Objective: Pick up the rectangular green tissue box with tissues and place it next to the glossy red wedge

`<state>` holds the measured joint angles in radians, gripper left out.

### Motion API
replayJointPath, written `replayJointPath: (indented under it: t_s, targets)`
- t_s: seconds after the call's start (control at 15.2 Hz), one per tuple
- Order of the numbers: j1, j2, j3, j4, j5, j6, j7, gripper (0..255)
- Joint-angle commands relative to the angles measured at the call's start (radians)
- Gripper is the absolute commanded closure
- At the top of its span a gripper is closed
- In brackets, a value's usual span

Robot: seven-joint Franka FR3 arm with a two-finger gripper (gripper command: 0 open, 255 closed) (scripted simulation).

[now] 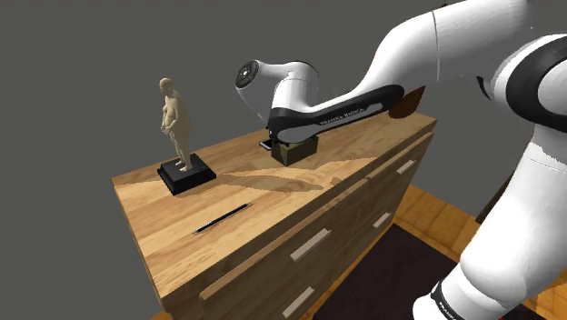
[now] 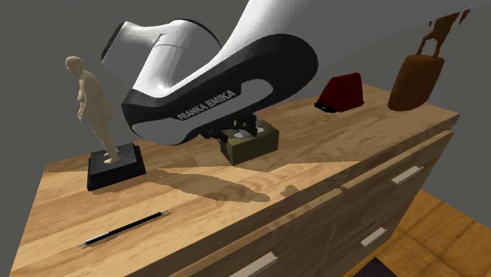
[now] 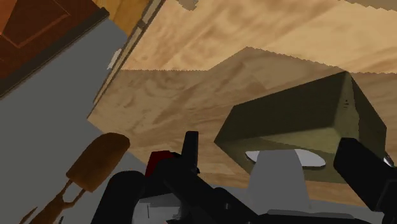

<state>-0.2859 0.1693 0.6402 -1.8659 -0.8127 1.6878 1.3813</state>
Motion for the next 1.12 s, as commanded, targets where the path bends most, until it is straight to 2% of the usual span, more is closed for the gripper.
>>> replayJointPath:
  t_s: [0.0, 0.26, 0.53, 0.59, 1.06]
  targets:
    - [0.033, 0.108, -0.017, 0.101, -0.090, -0.071, 0.099, 0]
    - [0.121, 0.300, -0.086, 0.329, -0.223, -0.202, 0.222, 0]
    - [0.210, 0.489, -0.171, 0.604, -0.330, -0.319, 0.282, 0]
    - [0.215, 0.498, -0.177, 0.619, -0.335, -0.324, 0.283, 0]
    - [0.152, 0.473, -0.186, 0.525, -0.337, -0.244, 0.307, 0]
